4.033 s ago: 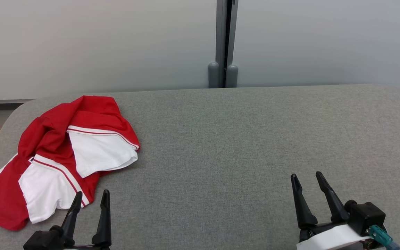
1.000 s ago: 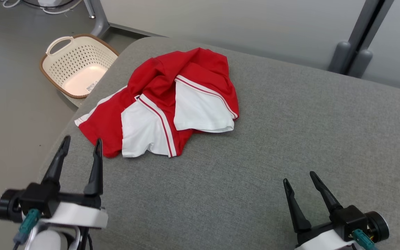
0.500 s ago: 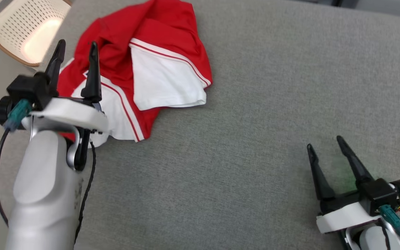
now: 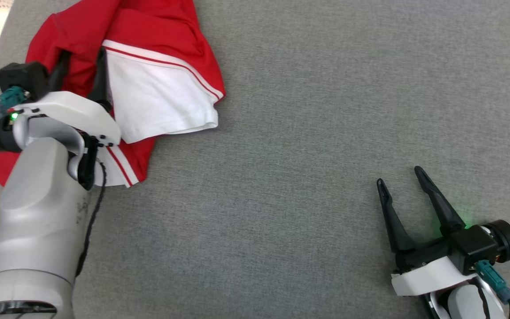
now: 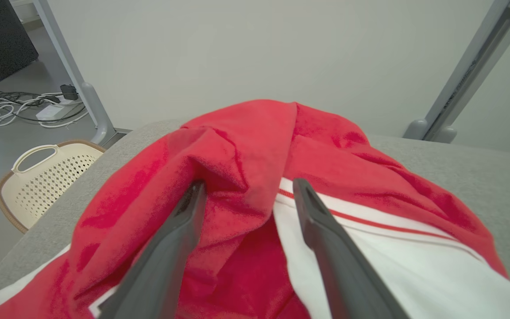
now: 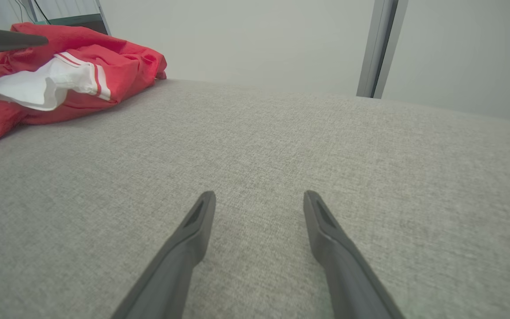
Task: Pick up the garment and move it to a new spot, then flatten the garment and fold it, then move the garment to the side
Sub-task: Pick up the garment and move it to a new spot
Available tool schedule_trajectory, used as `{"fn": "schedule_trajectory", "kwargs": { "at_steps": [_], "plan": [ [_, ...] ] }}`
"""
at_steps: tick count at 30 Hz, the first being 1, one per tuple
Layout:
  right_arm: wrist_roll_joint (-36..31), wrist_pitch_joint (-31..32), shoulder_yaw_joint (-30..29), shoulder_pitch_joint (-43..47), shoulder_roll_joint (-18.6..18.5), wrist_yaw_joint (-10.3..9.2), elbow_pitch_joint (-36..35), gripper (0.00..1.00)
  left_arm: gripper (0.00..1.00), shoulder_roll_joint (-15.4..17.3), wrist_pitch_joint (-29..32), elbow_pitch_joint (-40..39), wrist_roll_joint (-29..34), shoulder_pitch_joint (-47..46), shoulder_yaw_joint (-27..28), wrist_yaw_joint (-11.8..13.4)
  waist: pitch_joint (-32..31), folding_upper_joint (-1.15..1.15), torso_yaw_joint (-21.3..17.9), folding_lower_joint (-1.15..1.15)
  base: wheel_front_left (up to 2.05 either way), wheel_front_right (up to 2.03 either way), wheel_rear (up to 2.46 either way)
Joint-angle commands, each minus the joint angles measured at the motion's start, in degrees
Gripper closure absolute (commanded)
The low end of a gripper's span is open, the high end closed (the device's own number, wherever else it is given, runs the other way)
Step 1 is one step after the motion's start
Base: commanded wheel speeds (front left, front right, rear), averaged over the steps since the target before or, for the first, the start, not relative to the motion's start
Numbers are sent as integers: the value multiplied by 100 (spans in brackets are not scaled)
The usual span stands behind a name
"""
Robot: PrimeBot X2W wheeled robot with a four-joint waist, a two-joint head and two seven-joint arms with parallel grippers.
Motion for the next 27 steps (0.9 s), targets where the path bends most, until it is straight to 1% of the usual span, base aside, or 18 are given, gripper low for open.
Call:
{"fn": "schedule_trajectory", "kwargs": {
  "at_steps": [1, 2, 3, 4, 7, 9, 12, 16, 19, 22, 25, 26, 27],
  "plan": [
    [47, 8, 39, 33, -16, -13, 119, 0, 0, 119, -1, 62, 16, -124, 34, 18, 8, 0, -94, 0, 0, 0, 0],
    [64, 8, 51, 8, -14, -13, 125, 0, 0, 179, -1, 28, 60, -162, 50, 49, 7, 0, -132, 0, 0, 0, 0],
    [75, 8, 66, -17, -16, -14, 128, 0, 65, 216, -1, 5, 88, -164, 64, 88, 2, 0, -167, 0, 0, 0, 0],
    [81, 8, 65, -40, -19, -14, 126, 0, 100, 254, -2, -46, 135, -152, 69, 124, -7, 0, -196, 0, 0, 0, 0],
    [106, 7, 41, -123, 4, -14, 104, 0, 100, 331, -2, -232, 182, -46, 153, 135, -81, 0, -265, 0, 0, 0, 0],
    [124, 2, 80, -137, 75, -13, 135, 0, 100, 371, -1, -520, 224, 182, 203, 88, -269, 0, -332, 0, 0, 0, 0],
    [167, 2, 106, -143, 161, -13, 173, 0, 100, 416, -3, -945, 196, 244, 242, 31, -527, 0, -387, 0, 0, 0, 0],
    [264, 2, 155, -205, 282, -13, 238, 0, 100, 488, -2, -1587, 169, 436, 140, 1, -924, 0, -522, 0, 0, 0, 0],
    [332, 1, 158, -208, 378, -13, 274, 0, 100, 647, -2, -2072, 4, 478, -256, -1, -1223, 0, -706, 0, 0, 0, 0],
    [424, 1, 149, -236, 428, -13, 285, 0, 100, 952, 6, -2509, -263, 529, -682, 2, -1494, 0, -966, 0, 0, 0, 0],
    [580, 1, 142, -231, 458, -13, 230, 0, 100, 1236, 175, -3074, -593, 492, -1053, 0, -1660, 0, -1264, 0, 0, 0, 0],
    [580, 1, 142, -231, 458, -13, 230, 0, 100, 1236, 175, -3074, -593, 492, -1053, 0, -1660, 0, -1264, 0, 0, 0, 0],
    [667, 1, 145, -222, 459, -13, 199, 0, 100, 1340, 247, -3285, -670, 461, -1150, 1, -1693, 0, -1360, 0, 0, 0, 0]
  ]
}}
